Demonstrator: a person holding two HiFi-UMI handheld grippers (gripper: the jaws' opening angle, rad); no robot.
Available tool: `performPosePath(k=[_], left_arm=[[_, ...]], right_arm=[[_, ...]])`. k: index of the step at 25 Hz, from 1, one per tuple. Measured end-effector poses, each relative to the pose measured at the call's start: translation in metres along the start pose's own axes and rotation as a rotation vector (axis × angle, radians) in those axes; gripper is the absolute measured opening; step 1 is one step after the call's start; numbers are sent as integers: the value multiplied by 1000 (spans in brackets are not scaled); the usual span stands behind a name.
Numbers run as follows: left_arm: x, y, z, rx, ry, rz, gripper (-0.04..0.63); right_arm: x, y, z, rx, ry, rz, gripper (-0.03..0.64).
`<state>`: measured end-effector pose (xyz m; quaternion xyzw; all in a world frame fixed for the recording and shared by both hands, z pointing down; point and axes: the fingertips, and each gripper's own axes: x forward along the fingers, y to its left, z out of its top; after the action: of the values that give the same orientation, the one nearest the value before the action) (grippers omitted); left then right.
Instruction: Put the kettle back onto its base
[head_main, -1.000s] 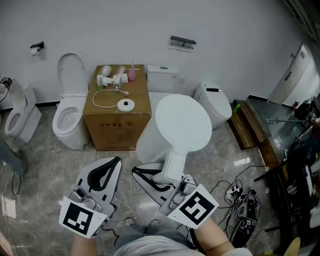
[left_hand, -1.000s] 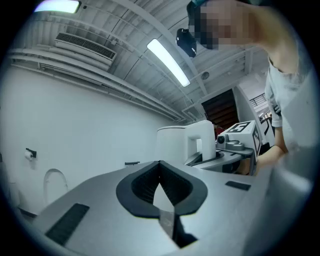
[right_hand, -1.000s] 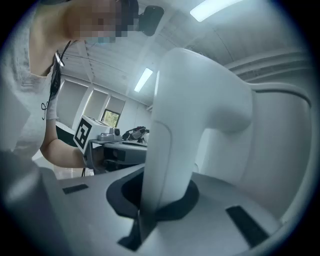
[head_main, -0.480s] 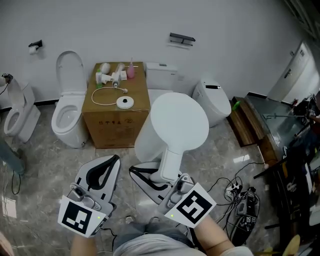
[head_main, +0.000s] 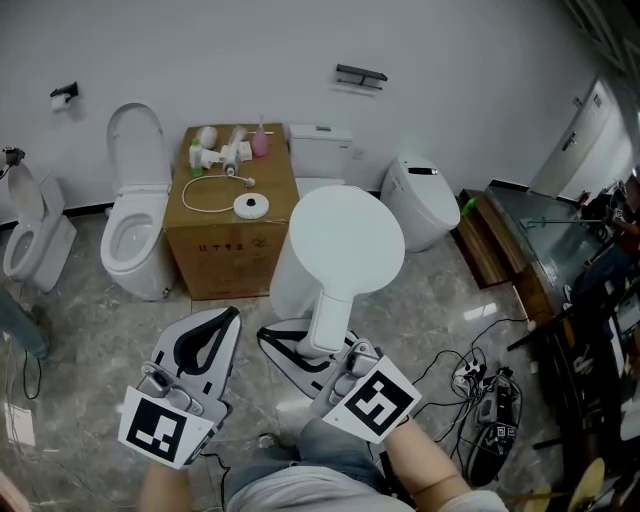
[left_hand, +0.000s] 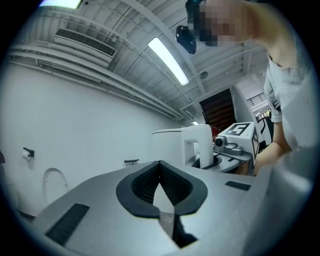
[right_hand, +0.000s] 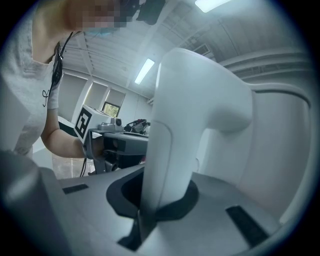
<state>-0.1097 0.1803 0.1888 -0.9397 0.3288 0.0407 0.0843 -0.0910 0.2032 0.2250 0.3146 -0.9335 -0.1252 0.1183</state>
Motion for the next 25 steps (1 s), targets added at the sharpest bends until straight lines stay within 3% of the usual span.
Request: performPosePath(k=[4, 11, 25], left_arm=[[11, 12, -10, -16, 36, -11, 2], [61, 39, -24, 1, 31, 1, 2], [207, 127, -39, 31, 8, 174, 2]], right_arm=[[13, -12, -4, 2, 10, 1, 11], [33, -61, -24, -2, -11, 47, 11], [76, -221, -62, -26, -43, 213, 11]])
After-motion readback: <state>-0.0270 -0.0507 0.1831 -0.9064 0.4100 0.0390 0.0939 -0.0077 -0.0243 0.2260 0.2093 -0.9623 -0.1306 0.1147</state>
